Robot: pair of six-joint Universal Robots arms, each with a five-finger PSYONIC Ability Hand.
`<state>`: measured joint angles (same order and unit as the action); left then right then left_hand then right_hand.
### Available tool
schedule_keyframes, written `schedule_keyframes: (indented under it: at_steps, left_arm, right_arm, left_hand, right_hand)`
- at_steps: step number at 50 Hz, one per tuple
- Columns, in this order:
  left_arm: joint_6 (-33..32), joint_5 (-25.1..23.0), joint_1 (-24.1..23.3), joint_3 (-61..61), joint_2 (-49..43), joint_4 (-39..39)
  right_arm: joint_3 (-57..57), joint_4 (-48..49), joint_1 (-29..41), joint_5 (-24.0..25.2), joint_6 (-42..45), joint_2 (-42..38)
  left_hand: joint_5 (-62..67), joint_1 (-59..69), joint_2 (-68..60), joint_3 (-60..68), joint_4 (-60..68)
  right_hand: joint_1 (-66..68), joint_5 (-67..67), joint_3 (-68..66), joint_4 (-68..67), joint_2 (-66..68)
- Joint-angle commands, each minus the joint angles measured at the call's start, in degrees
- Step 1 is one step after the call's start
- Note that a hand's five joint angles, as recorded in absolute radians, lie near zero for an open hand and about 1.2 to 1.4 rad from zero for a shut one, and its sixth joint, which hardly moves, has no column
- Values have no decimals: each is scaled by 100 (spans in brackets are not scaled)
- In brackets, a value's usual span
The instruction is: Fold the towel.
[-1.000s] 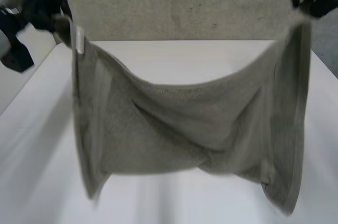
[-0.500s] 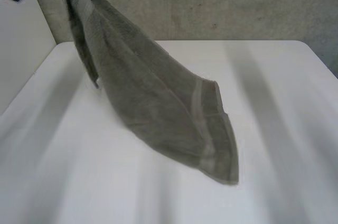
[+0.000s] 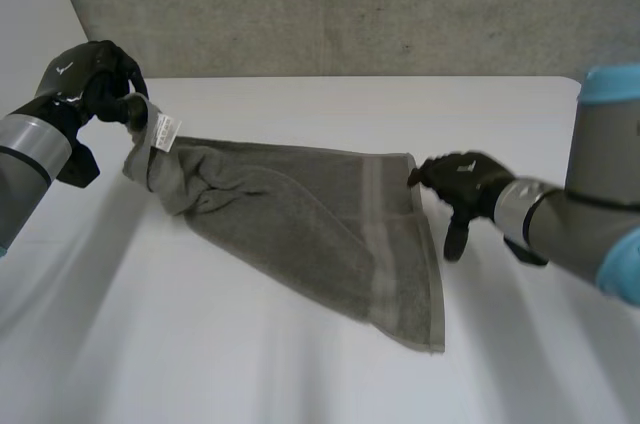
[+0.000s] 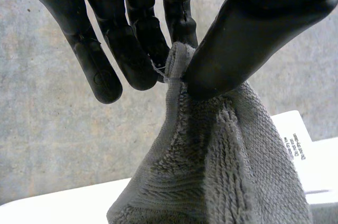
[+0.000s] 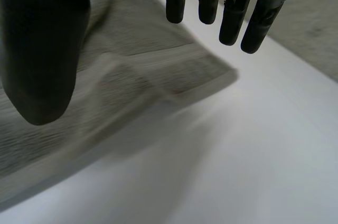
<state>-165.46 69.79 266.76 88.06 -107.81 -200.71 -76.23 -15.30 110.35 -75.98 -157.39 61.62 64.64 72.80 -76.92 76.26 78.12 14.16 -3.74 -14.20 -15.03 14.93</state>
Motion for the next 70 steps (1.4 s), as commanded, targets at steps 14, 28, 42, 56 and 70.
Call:
schedule_keyframes:
  at_steps: [14, 28, 42, 56, 70]
  left_arm:
    - [-302, 15, -282, -2939, -1151, 419]
    - [-338, 834, -274, -4616, -3264, 796]
    - [-338, 791, 77, -2068, -1543, 366]
    - [-451, 685, 298, 7, -101, 445]
    - [-1682, 351, 263, 1442, 287, 401]
  right_arm:
    - [-1799, 1099, 223, 74, 270, 606]
    - [-2194, 1266, 619, 39, 253, 755]
    - [-2677, 1389, 716, 83, 235, 940]
    - [-3205, 2189, 611, 74, 297, 949]
    - [-3249, 2400, 619, 74, 288, 922]
  left_hand:
    - [536, 720, -308, 374, 188]
    - [-6358, -6174, 6586, -6520, -6705]
    - [-6376, -6192, 6604, -6537, -6723]
    - [-6157, -5973, 6385, -6318, -6504]
    - [-6224, -6040, 6452, -6385, -6571]
  right_hand:
    - [-172, 130, 176, 260, -250]
    - [-172, 130, 176, 259, -249]
    - [400, -442, -396, -312, 322]
    - [1424, -1467, -1421, -1337, 1347]
    - [6584, -6626, -6580, -6497, 6507]
